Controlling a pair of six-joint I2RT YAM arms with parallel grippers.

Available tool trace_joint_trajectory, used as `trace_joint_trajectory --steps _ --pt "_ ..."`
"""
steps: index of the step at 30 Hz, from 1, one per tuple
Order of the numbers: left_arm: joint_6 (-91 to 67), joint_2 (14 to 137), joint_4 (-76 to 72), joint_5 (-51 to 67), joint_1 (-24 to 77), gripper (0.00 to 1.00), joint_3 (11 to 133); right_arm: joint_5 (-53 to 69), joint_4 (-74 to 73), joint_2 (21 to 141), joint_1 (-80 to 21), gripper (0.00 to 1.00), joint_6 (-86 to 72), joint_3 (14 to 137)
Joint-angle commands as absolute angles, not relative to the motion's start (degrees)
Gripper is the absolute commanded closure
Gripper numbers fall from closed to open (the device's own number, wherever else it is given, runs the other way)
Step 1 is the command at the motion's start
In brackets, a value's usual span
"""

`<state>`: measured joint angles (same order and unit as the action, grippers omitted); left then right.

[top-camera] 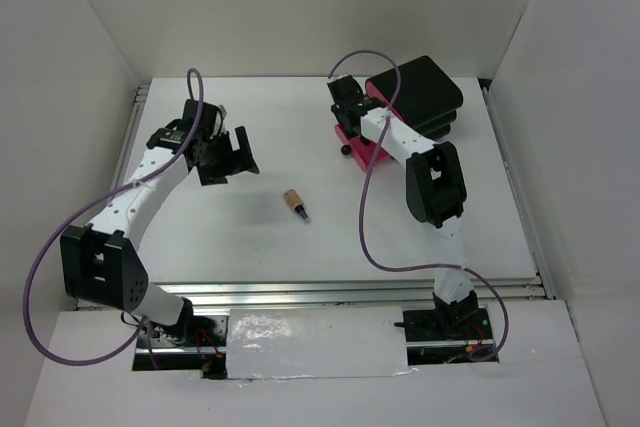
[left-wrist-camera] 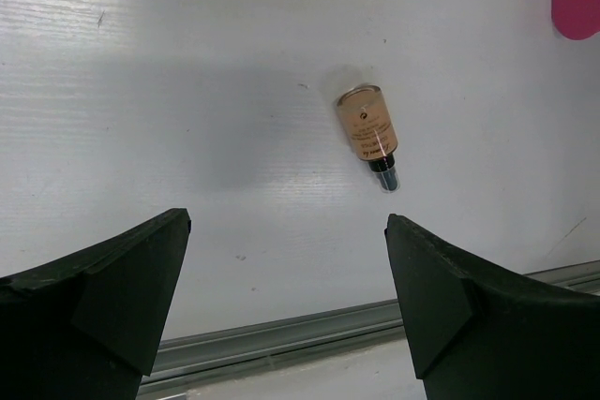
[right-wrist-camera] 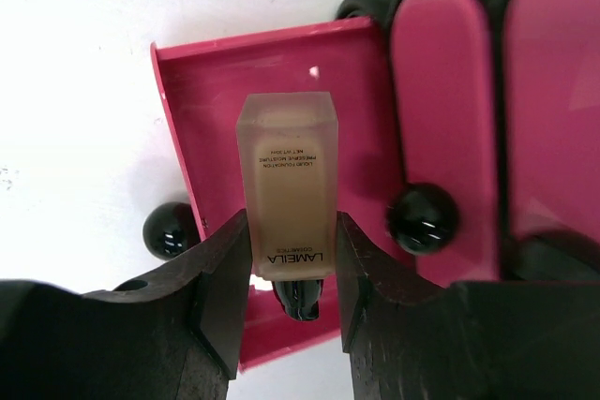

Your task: Organize the makeup

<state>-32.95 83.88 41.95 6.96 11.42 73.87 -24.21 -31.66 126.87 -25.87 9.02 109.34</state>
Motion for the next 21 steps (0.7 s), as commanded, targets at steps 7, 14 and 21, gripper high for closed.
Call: trace_joint_trajectory --steps 7,14,21 --pt "-32.2 86.0 41.2 8.3 11.2 0.01 75.8 -22.4 -29.6 129.3 -24.9 0.55 5.9 112.2" --pt "-33.8 87.5 43.2 5.3 11.2 0.01 76.6 -22.4 -30.0 128.8 -24.6 0.32 4.9 112.2" --pt "-35.7 88.5 44.7 2.2 11.6 0.01 76.9 -22.1 -33.7 124.8 -25.2 0.32 0.7 116.5"
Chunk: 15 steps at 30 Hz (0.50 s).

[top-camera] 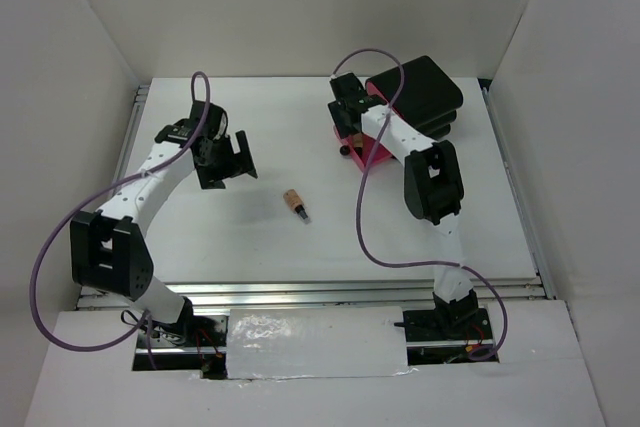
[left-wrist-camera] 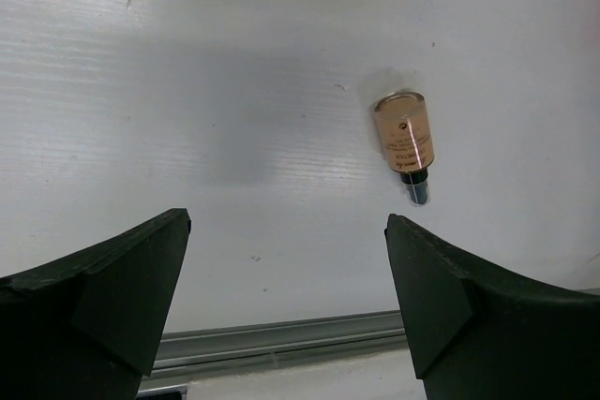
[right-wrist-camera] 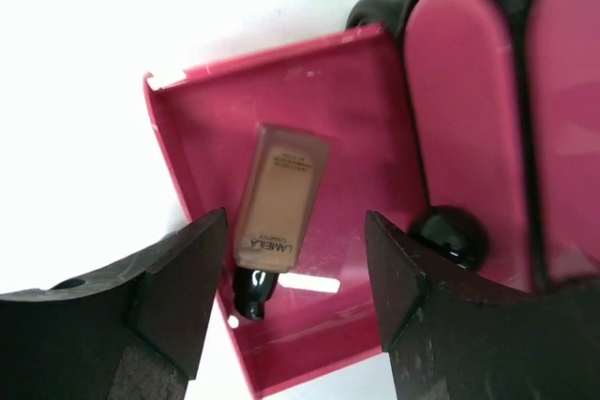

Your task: Organize the makeup

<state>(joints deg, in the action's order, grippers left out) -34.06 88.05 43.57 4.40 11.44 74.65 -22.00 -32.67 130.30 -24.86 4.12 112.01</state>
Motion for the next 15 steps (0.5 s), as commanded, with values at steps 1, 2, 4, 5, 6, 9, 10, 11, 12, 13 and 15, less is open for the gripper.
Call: trace_joint_trajectory --steps 1,2,4,5,6,9,10,11,12,13,15 --pt "-36.0 88.7 45.2 1.8 11.8 0.01 77.3 -22.1 -33.7 123.6 -25.7 0.32 0.1 116.4" --pt "-36.6 88.9 45.4 1.3 12.0 0.01 77.3 -22.4 -34.1 122.5 -26.1 0.3 -1.7 116.3" --pt "-37.6 89.4 46.0 0.3 12.1 0.01 78.0 -21.0 -35.6 119.5 -28.1 0.3 -4.2 116.0" --pt "-38.9 89.5 47.0 0.3 12.2 0.01 78.3 -20.1 -36.1 118.7 -29.0 0.28 -5.4 115.3" --pt "-39.6 89.6 47.6 -2.5 12.2 0.01 78.7 -16.5 -36.7 116.9 -29.9 0.28 -7.4 114.8" --pt "-43.0 89.8 51.3 -6.0 12.2 0.01 81.0 -9.3 -38.3 113.9 -34.4 0.24 -11.7 111.2" --pt "-44.3 90.0 52.5 -7.8 12.2 0.01 82.6 -7.8 -39.0 113.4 -37.2 0.21 -12.6 109.2" --pt "-44.7 90.4 54.0 -8.4 12.2 0.01 83.2 -6.6 -39.3 112.5 -38.7 0.04 -13.8 108.1" --pt "-45.0 90.4 54.5 -8.8 12.1 0.01 83.7 -6.7 -39.6 112.1 -40.1 0.0 -16.6 107.1" --pt "-45.3 90.4 54.8 -8.9 12.2 0.01 84.0 -6.5 -39.1 111.7 -42.6 0.0 -17.6 104.5" --pt "-45.4 90.3 54.4 -8.3 12.2 0.01 83.4 -4.7 -37.5 110.9 -44.6 0.0 -18.5 102.1"
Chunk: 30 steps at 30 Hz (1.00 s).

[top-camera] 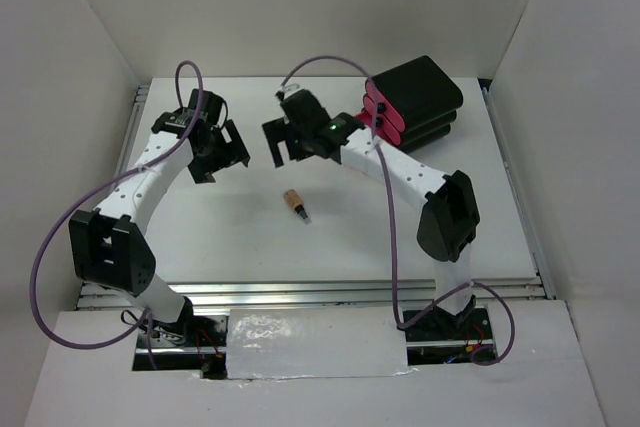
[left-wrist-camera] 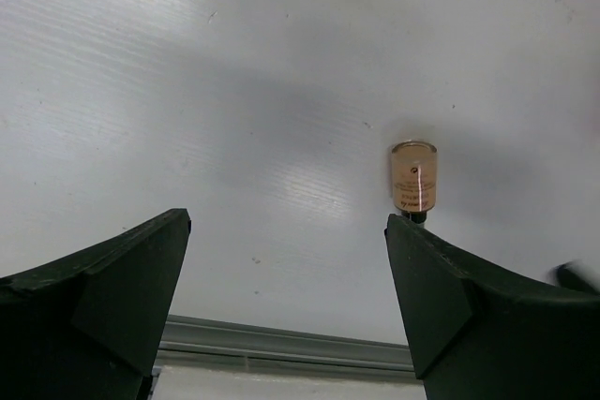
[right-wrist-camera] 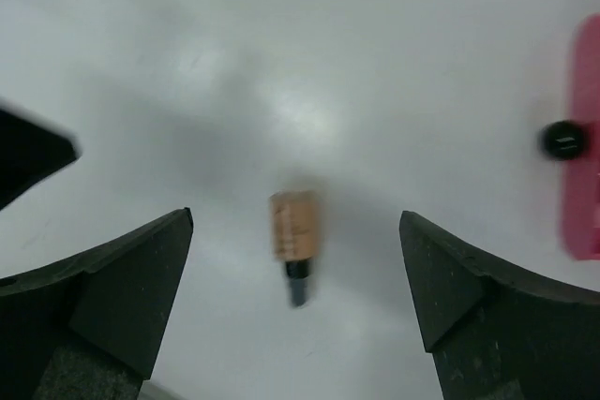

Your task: Organize the makeup

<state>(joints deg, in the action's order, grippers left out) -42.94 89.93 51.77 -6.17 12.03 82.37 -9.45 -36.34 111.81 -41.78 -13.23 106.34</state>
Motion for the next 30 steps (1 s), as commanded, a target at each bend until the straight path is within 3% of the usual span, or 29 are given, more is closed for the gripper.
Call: trace_joint_trajectory --steps 1,7,13,22,24,25,28,30 --pt "-45.6 89.9 54.2 -7.6 12.2 0.01 83.0 -4.1 -37.3 111.0 -45.4 0.01 -18.7 100.8" --pt "-45.5 87.7 52.3 -5.2 12.2 0.01 79.3 -1.7 -38.7 116.9 -47.8 0.18 -18.5 101.8" --pt "-45.0 85.0 50.9 -4.3 12.2 0.01 76.7 -4.8 -38.0 121.6 -47.8 0.2 -17.1 101.3" --pt "-44.5 82.8 51.9 -5.4 12.0 0.01 75.3 -4.0 -38.5 126.3 -47.9 0.3 -17.8 100.6" --pt "-44.2 82.7 51.9 -5.6 11.8 0.01 75.1 -4.2 -38.7 126.6 -48.0 0.4 -17.7 100.5" --pt "-44.1 82.6 51.8 -5.5 11.8 0.01 75.1 -4.7 -38.8 126.5 -48.0 0.51 -17.7 100.3" --pt "-43.8 83.1 51.3 -4.8 11.5 0.0 75.1 -5.8 -38.8 125.3 -48.1 0.72 -17.0 99.8" --pt "-43.5 83.5 51.2 -4.5 11.4 0.01 75.2 -7.9 -37.9 122.9 -48.1 0.77 -16.7 99.1"
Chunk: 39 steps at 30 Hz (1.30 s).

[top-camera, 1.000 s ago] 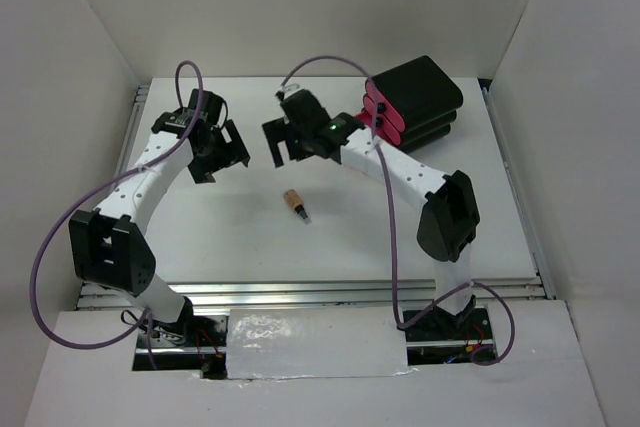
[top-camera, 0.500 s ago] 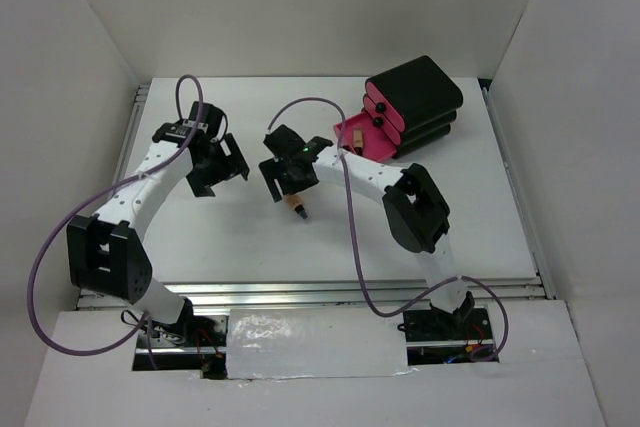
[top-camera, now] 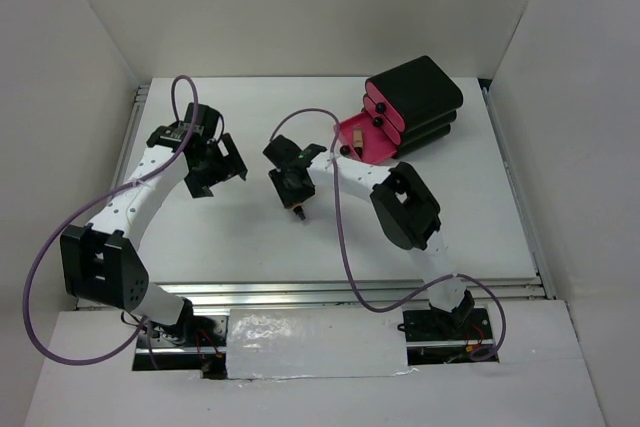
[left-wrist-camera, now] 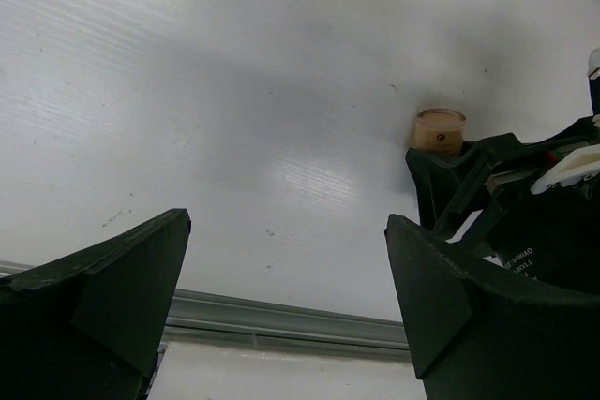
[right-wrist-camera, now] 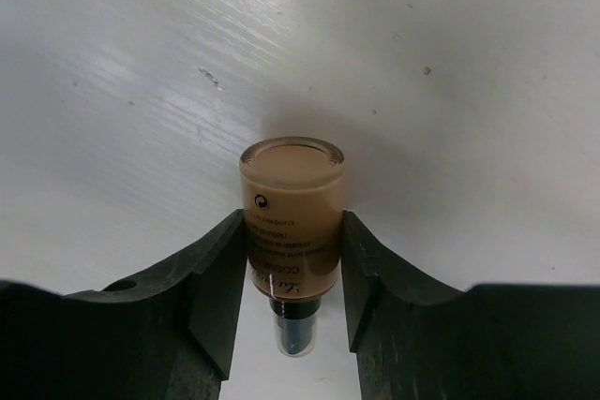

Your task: Organize the makeup

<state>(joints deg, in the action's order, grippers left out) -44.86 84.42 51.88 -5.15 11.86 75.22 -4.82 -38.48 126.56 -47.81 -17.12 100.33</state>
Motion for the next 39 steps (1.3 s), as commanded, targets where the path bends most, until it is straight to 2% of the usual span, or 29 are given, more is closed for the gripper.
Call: trace_joint_trajectory --steps 1,5,8,15,19,23,29,39 --pt "-43.2 83.6 51.2 -4.4 11.4 0.01 75.5 -8.5 -37.2 122.1 -48.1 0.77 -16.3 99.1" --pt "-42.3 84.3 51.0 -4.1 11.4 0.01 76.6 -12.8 -37.3 117.1 -46.2 0.78 -13.5 100.6" --pt "-41.4 84.0 49.9 -3.5 11.4 0.01 76.6 -14.3 -37.1 115.0 -40.8 0.78 -11.3 102.4" --pt "-40.6 84.2 48.3 -2.5 11.4 0.01 76.2 -27.1 -41.4 119.1 -30.0 0.78 -5.5 109.7" --pt "-40.2 85.2 48.3 -2.4 11.4 0.01 76.7 -28.6 -40.8 120.8 -25.7 0.77 -4.9 110.7" --pt "-39.6 86.0 49.0 -2.9 11.4 0.01 78.4 -30.0 -40.7 122.9 -24.0 0.77 -4.7 112.0" --pt "-38.9 86.9 49.7 -3.2 11.4 0.01 79.6 -29.9 -38.4 123.6 -23.3 0.71 -5.4 109.4" --pt "-38.7 87.6 50.1 -3.4 11.4 0.01 80.6 -27.1 -35.7 122.8 -23.5 0.7 -7.7 107.4"
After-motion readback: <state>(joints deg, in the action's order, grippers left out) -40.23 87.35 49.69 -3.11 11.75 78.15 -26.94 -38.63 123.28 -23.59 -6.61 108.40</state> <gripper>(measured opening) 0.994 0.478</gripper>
